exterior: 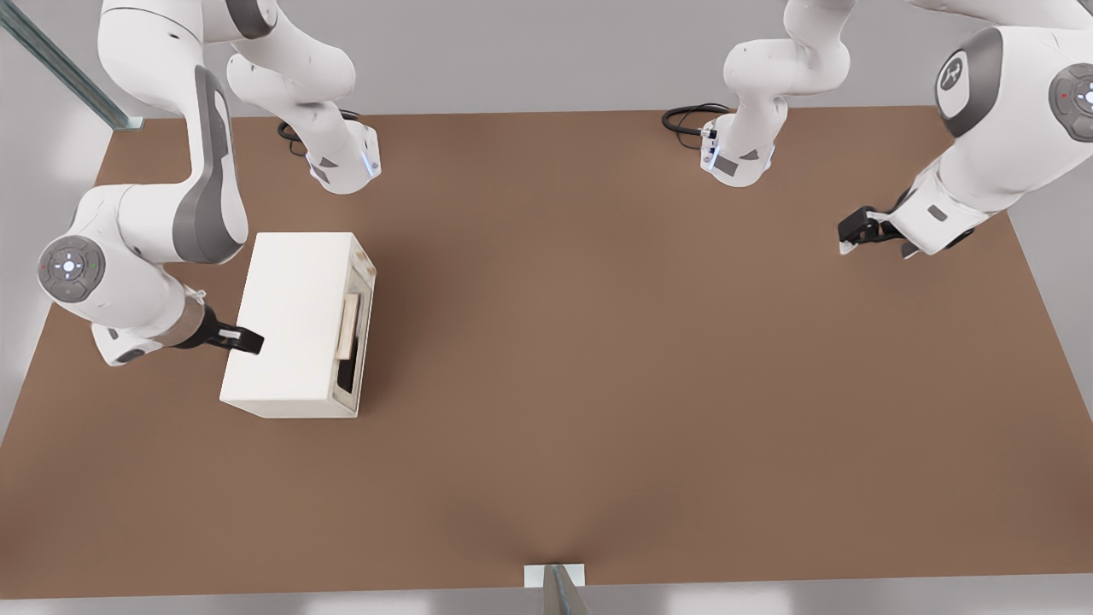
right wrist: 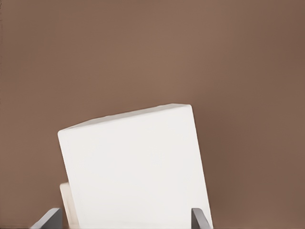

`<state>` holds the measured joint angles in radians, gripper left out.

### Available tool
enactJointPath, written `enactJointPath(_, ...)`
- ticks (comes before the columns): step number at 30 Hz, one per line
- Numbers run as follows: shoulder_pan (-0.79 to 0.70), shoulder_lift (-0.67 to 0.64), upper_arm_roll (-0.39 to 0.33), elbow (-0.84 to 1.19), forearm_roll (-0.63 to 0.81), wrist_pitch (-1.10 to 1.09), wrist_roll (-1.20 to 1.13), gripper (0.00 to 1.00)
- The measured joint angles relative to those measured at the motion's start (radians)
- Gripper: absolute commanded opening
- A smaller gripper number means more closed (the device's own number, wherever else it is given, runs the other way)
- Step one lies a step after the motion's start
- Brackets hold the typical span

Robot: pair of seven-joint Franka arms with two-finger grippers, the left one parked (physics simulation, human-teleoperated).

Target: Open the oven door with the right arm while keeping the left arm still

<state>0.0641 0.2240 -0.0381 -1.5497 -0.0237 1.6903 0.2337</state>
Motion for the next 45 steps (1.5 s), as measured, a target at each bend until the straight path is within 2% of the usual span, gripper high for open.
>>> enactJointPath(2, 0.013, 0.028, 0.004, 0.019, -0.029, -0.012, -0.016, 1.0)
enactJointPath(6, 0.277, 0.099, 0.008, 0.033, -0.266, -0.12, -0.021, 1.0)
enactJointPath(7, 0.335, 0.124, 0.008, 0.035, -0.327, -0.158, -0.013, 0.96)
enactJointPath(9, 0.437, 0.183, 0.008, 0.035, -0.441, -0.231, 0.02, 0.31)
enactJointPath(10, 0.47, 0.2, 0.008, 0.038, -0.486, -0.262, 0.037, 0.21)
enactJointPath(14, 0.558, 0.291, 0.004, 0.079, -0.607, -0.368, 0.115, 0.21)
enactJointPath(21, 0.56, 0.446, -0.001, 0.16, -0.734, -0.457, 0.226, 0.21)
enactJointPath(32, 0.563, 0.535, -0.001, 0.206, -0.769, -0.476, 0.339, 0.21)
enactJointPath(45, 0.551, 0.566, -0.001, 0.227, -0.775, -0.47, 0.404, 0.21)
